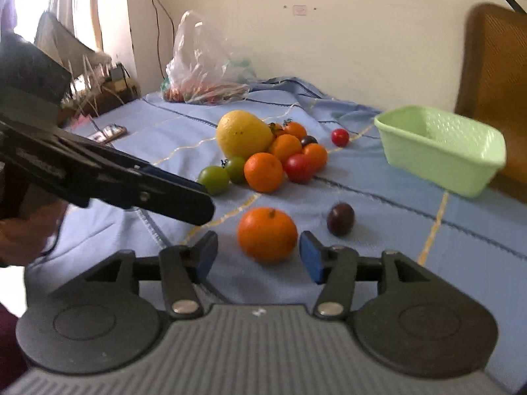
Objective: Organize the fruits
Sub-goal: 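Grasp a mandarin orange with the left tool while the right tool grasps a dark plum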
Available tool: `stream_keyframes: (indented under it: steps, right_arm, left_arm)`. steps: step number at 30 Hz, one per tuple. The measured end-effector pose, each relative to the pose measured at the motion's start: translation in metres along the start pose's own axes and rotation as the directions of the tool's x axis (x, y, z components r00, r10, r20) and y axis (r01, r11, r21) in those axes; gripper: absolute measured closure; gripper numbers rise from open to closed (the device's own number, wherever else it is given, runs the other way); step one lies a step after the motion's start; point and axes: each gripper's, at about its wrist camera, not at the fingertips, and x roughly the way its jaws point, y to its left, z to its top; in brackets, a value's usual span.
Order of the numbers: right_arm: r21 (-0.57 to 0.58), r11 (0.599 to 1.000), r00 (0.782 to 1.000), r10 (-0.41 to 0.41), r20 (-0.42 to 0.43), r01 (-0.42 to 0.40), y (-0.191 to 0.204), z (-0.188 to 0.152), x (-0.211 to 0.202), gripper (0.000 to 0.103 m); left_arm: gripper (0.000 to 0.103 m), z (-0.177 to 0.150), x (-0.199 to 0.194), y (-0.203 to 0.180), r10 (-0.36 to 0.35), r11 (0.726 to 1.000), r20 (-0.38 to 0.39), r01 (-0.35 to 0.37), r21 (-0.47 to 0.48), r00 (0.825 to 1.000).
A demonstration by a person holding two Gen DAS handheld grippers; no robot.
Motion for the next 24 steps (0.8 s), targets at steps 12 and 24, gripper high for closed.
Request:
stream_keyframes:
  steps: [12, 24]
  right_arm:
    - [0.235, 0.97, 0.996, -0.075, 0.046, 0.062, -0.059, 0.004, -0.005, 0.063]
    - [0.185, 0.977, 0.994, -0.105, 0.002, 0.103, -0.051, 0.008, 0.022, 0.079]
  left_arm:
    - [0.047, 0.0, 0.039, -0.043, 0.17, 0.962, 0.018, -0.17, 0.213, 0.985]
    - [0.062, -0.003, 0.044, -0.044, 0.204, 0.952, 0.014, -0.202, 0.228, 0.979]
